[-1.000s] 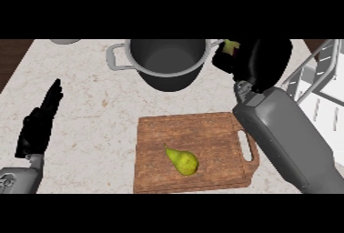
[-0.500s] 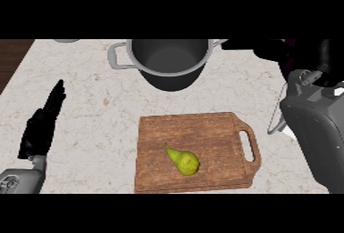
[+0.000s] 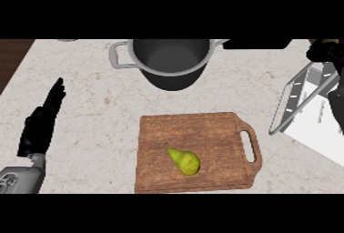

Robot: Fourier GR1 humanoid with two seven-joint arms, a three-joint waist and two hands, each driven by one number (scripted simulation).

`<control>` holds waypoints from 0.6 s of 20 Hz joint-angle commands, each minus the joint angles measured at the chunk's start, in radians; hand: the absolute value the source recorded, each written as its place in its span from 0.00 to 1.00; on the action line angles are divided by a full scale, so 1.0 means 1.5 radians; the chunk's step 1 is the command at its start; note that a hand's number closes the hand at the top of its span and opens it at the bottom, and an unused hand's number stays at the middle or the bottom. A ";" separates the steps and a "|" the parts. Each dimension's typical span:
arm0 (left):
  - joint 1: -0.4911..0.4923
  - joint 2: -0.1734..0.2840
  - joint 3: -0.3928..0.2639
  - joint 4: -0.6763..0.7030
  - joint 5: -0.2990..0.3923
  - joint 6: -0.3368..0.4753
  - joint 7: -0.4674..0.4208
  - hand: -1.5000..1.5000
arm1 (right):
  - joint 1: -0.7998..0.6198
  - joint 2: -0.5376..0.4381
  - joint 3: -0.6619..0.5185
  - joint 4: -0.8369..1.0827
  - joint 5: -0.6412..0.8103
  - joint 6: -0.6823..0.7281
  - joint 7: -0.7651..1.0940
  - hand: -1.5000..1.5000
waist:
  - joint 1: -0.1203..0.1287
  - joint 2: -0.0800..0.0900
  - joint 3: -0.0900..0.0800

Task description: Pick the eggplant from the cutting board and place it in the tiered basket

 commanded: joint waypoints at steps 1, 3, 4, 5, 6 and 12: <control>-0.012 -0.014 -0.002 0.025 -0.012 0.006 -0.009 0.50 | 0.017 -0.042 0.006 0.034 0.046 0.066 0.024 1.00 | 0.001 0.001 0.000; -0.032 0.008 0.022 0.033 0.001 -0.017 -0.003 0.50 | 0.047 -0.054 -0.018 0.000 0.041 0.078 0.020 1.00 | 0.000 0.000 0.000; 0.008 -0.030 -0.015 -0.011 -0.038 0.027 -0.002 0.50 | 0.043 -0.083 -0.058 0.022 0.024 0.064 -0.021 1.00 | 0.004 0.000 0.000; -0.012 -0.005 0.010 -0.004 -0.012 -0.008 0.014 0.50 | 0.067 -0.104 -0.081 0.028 0.008 0.050 -0.061 1.00 | 0.003 0.000 0.001; -0.002 0.002 0.016 -0.017 -0.010 -0.013 0.017 0.50 | 0.079 -0.116 -0.094 0.000 -0.002 0.077 -0.064 1.00 | 0.002 -0.001 0.000; 0.023 -0.020 0.019 -0.037 -0.027 -0.011 0.006 0.50 | 0.164 -0.105 -0.136 0.000 -0.044 0.049 -0.155 1.00 | 0.005 0.000 0.001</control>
